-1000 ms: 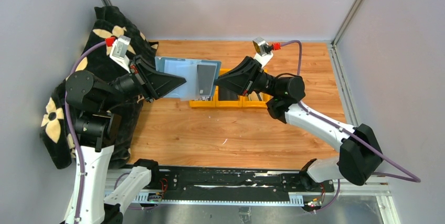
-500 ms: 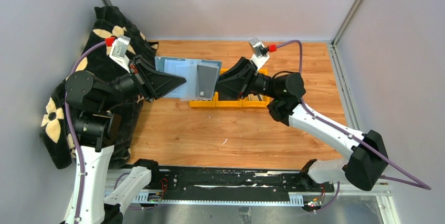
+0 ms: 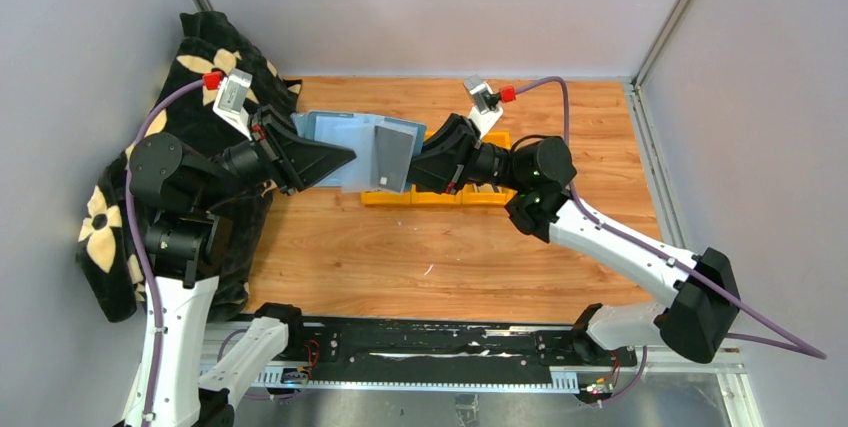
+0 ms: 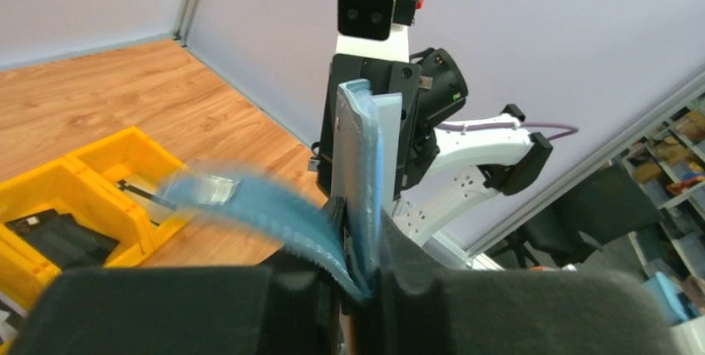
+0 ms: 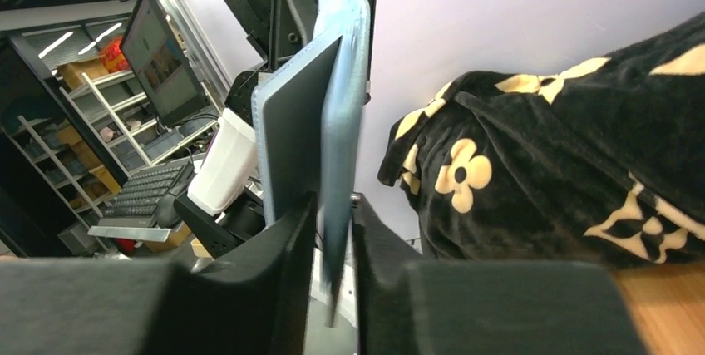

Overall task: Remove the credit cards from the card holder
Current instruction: Remove the credit card from the card holder.

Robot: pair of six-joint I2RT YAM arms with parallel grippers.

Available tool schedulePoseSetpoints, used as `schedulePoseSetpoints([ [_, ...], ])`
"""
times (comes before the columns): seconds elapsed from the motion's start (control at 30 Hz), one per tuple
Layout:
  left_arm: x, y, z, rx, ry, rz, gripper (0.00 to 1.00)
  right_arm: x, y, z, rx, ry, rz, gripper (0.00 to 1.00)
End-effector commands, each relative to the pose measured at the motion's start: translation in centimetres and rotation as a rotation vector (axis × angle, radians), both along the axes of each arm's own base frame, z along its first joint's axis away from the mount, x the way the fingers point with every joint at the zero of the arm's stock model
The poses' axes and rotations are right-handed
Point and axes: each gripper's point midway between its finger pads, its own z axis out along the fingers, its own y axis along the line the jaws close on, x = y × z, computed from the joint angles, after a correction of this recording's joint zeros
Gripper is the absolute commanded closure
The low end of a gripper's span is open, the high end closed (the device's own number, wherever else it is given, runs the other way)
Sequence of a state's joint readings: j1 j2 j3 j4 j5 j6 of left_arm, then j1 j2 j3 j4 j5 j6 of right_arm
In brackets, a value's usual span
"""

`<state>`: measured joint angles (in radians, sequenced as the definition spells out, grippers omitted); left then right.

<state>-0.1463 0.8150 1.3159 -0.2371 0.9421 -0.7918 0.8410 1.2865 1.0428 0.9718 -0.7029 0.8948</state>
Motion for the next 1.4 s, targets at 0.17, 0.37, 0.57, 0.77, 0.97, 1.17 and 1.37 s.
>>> schedulePoseSetpoints([
  [0.17, 1.1, 1.4, -1.5, 0.125, -0.063, 0.142, 0.12, 0.7, 0.7, 0.1, -0.312, -0.104, -0.348, 1.00],
  [0.37, 1.4, 2.6, -1.8, 0.164, -0.132, 0.243, 0.00, 3.5, 0.2, -2.1, -0.585, -0.187, -0.647, 1.00],
  [0.57, 0.9, 2.9, -2.6, 0.200, -0.193, 0.254, 0.00, 4.3, 0.4, -2.8, -0.743, -0.316, -0.795, 1.00],
  [0.77, 1.2, 2.8, -6.0, 0.246, -0.163, 0.232, 0.00, 4.2, 1.2, -2.6, -0.806, -0.425, -0.872, 1.00],
  [0.97, 1.6, 2.7, -8.6, 0.260, -0.111, 0.222, 0.00, 3.8, 1.8, -2.4, -0.812, -0.459, -0.879, 1.00],
  [1.17, 1.7, 3.1, -9.0, 0.316, -0.157, 0.229, 0.23, 2.6, 1.4, -1.8, -0.731, -0.445, -0.817, 1.00],
  [1.37, 0.3, 2.2, -8.2, 0.308, -0.169, 0.139, 0.53, 1.5, 0.9, -2.4, -0.593, -0.296, -0.588, 1.00],
])
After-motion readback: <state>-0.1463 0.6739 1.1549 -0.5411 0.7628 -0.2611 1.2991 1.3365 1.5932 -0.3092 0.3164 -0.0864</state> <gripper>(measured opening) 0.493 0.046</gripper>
